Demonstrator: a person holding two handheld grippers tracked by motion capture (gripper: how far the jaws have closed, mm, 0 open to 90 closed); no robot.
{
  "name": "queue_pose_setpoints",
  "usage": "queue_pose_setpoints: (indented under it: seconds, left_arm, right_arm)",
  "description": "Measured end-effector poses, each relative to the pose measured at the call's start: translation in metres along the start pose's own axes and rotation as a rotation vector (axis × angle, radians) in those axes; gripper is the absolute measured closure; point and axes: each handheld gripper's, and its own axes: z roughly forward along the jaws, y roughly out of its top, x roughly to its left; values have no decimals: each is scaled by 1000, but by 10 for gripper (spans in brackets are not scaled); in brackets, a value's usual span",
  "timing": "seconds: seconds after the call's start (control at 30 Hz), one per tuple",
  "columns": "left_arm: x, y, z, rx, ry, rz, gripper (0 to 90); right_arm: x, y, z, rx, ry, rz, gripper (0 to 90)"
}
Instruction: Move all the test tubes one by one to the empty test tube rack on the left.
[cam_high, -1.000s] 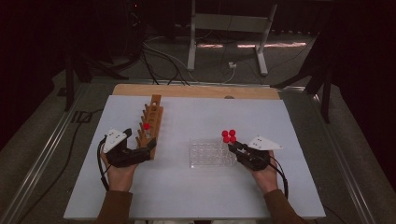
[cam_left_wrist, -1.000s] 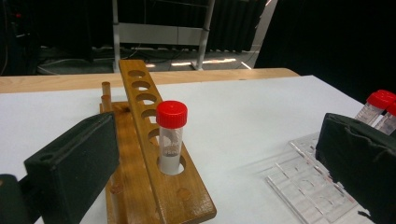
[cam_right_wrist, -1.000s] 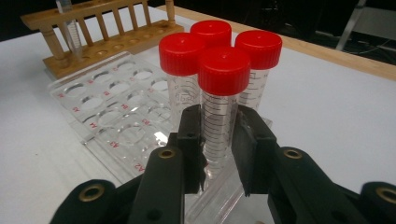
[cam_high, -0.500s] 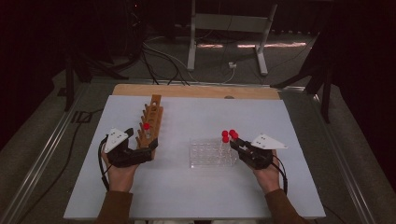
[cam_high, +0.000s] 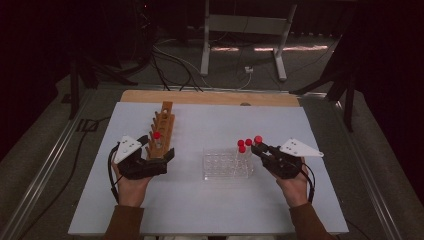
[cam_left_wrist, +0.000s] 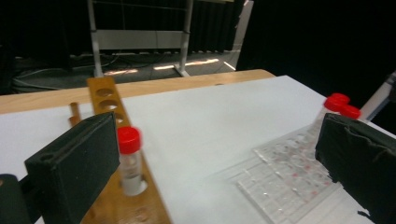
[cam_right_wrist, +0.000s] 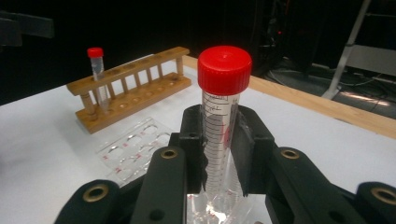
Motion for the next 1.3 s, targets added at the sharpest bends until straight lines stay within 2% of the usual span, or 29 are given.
queue_pose_setpoints:
  seconds: [0.17, 0.43, 0.7, 0.83, 1.0, 1.07, 1.1, 1.17, 1.3]
  left_arm:
    - [-18, 12, 2, 12, -51, 30, 16]
    - [-52, 27, 15, 29, -175, 66, 48]
    - [-79, 36, 33, 45, -224, 99, 89]
    - [-95, 37, 42, 57, -261, 131, 180]
    - [-114, 38, 54, 83, -321, 183, 383]
    - [-120, 38, 59, 88, -340, 196, 412]
    - [-122, 38, 61, 98, -342, 205, 476]
    - [-125, 36, 65, 115, -351, 211, 493]
    - [-127, 34, 70, 141, -348, 224, 614]
  right_arm:
    - [2, 1, 0, 12, 28, 9, 742]
    - [12, 2, 4, 40, 71, -6, 742]
    - [25, 8, 6, 45, 123, -20, 742]
    - [34, 10, 8, 59, 152, -42, 741]
    - [46, 11, 13, 86, 186, -65, 742]
    - [47, 10, 14, 90, 191, -68, 742]
    - [50, 10, 16, 94, 199, -70, 742]
    - [50, 10, 16, 96, 204, -72, 742]
    - [52, 10, 17, 99, 215, -76, 741]
